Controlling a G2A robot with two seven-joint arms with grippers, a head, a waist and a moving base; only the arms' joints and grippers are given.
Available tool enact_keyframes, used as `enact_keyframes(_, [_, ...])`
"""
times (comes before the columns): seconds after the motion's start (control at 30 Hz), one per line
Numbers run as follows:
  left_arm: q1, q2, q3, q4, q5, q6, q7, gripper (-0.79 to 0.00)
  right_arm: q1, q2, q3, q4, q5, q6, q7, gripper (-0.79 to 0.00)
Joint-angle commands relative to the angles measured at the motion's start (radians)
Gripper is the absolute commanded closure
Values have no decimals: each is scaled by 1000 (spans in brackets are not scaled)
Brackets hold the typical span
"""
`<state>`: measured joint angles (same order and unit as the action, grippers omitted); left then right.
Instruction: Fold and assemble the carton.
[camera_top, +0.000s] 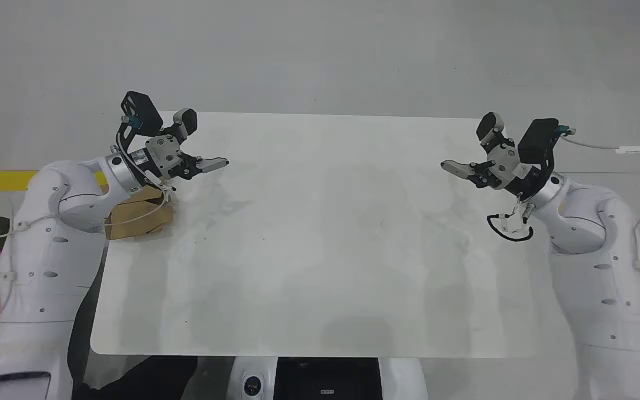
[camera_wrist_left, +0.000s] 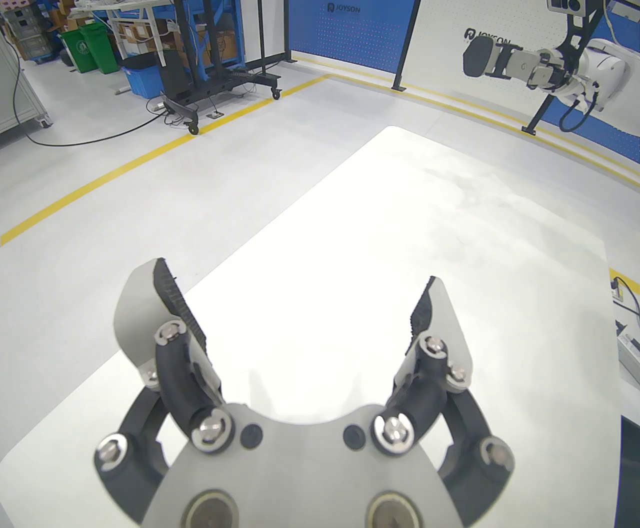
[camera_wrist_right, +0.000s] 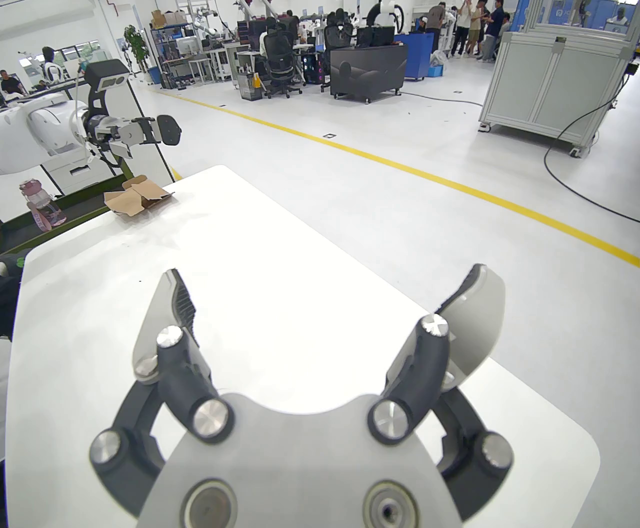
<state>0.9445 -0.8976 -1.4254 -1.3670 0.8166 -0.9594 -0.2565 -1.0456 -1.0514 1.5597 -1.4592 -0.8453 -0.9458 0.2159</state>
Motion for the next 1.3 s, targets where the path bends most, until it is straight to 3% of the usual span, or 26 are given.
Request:
enact_keyframes(0.0, [0, 0, 0, 0, 0, 0, 0, -785, 0, 0, 0, 0, 0, 0, 0, -785])
enact_keyframes(0.6, [0, 0, 0, 0, 0, 0, 0, -785, 0, 0, 0, 0, 0, 0, 0, -784])
enact_keyframes(0.73, [16, 1, -3, 3, -15, 46, -20, -785, 0, 0, 0, 0, 0, 0, 0, -785])
enact_keyframes(1.03, [-53, 11, 4, 84, -524, 286, -482, -785, 0, 0, 0, 0, 0, 0, 0, -785])
enact_keyframes(1.27, [-88, 24, -36, 151, -745, 444, -668, -785, 0, 0, 0, 0, 0, 0, 0, -785])
